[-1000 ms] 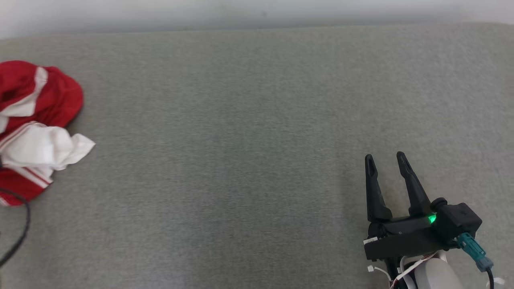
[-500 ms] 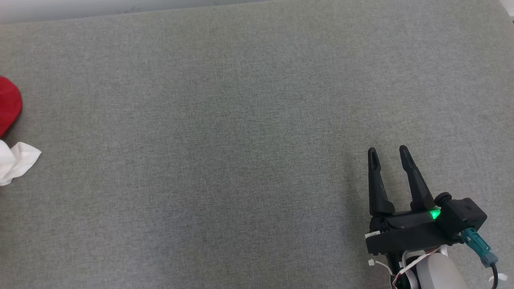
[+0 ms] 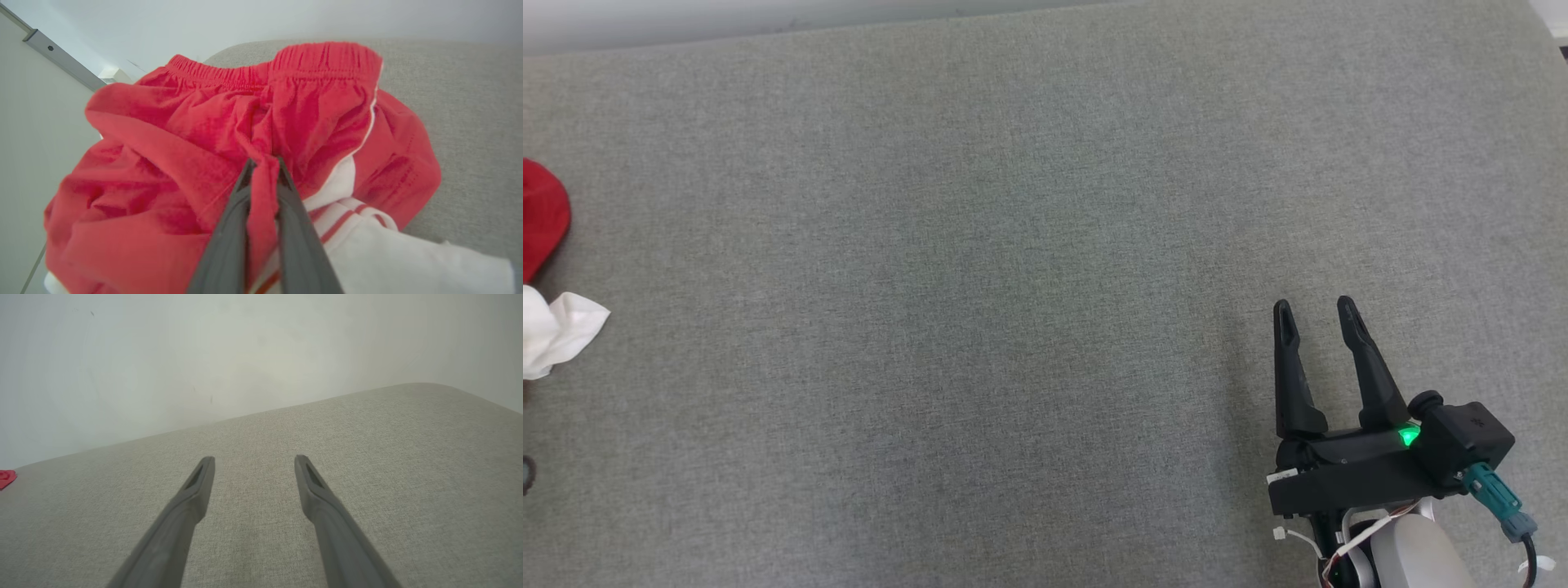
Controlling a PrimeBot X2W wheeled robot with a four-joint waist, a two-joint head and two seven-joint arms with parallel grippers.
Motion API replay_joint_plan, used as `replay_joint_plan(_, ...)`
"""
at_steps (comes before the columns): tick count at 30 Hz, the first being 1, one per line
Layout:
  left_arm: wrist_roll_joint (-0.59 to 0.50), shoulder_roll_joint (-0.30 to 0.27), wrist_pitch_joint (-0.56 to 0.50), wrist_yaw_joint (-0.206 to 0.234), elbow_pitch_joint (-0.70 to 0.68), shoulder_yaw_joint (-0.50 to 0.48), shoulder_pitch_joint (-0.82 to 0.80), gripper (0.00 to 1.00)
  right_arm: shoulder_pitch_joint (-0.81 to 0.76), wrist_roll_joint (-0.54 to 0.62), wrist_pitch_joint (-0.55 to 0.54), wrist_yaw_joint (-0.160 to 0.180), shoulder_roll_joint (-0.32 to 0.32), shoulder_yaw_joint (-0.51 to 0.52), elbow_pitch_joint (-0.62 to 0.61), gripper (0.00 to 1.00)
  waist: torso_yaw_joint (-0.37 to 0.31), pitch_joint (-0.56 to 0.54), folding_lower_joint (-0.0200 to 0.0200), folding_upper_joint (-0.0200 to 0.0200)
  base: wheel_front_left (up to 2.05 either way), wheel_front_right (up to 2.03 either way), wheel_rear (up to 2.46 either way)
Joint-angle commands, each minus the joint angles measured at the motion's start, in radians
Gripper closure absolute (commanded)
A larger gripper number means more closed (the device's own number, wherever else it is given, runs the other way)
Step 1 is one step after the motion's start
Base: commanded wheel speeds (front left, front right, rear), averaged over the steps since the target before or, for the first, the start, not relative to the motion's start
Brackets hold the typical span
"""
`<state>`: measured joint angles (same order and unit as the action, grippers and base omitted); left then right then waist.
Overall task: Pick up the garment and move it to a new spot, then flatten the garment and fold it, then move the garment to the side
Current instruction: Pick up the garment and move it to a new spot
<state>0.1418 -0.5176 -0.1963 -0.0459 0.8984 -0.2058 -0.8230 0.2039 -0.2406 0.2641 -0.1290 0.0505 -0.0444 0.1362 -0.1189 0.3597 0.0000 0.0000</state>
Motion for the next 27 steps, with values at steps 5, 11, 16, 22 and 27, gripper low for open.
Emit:
replay_joint_plan(5, -0.009, -0.001, 0.046, -0.011, -0.048, 0.018, -0.017, 1.00, -0.015, 0.008, 0.002, -0.003, 0.000, 0.007, 0.002, 0.00, 0.019, -0.028, 0.0000, 0.0000, 0.00, 0.00, 0.00)
replay_joint_plan(11, 0.020, 0.002, 0.142, -0.036, -0.133, 0.021, -0.047, 1.00, -0.034, 0.001, 0.002, -0.003, 0.000, 0.006, 0.003, 0.00, 0.049, -0.070, 0.0000, 0.0000, 0.00, 0.00, 0.00)
replay_joint_plan(16, 0.032, 0.002, 0.192, -0.059, -0.238, 0.051, -0.083, 1.00, -0.047, -0.005, 0.002, -0.003, 0.000, 0.000, 0.014, 0.00, 0.067, -0.097, 0.0000, 0.0000, 0.00, 0.00, 0.00)
replay_joint_plan(22, 0.048, 0.010, 0.207, -0.076, -0.419, 0.107, -0.140, 1.00, -0.055, -0.026, 0.002, -0.003, 0.000, -0.012, 0.027, 0.00, 0.059, -0.121, 0.0000, 0.0000, 0.00, 0.00, 0.00)
replay_joint_plan(27, 0.073, 0.030, 0.184, -0.082, -0.565, 0.181, -0.180, 1.00, -0.054, -0.044, 0.002, -0.003, 0.000, -0.016, 0.035, 0.00, 0.025, -0.136, 0.0000, 0.0000, 0.00, 0.00, 0.00)
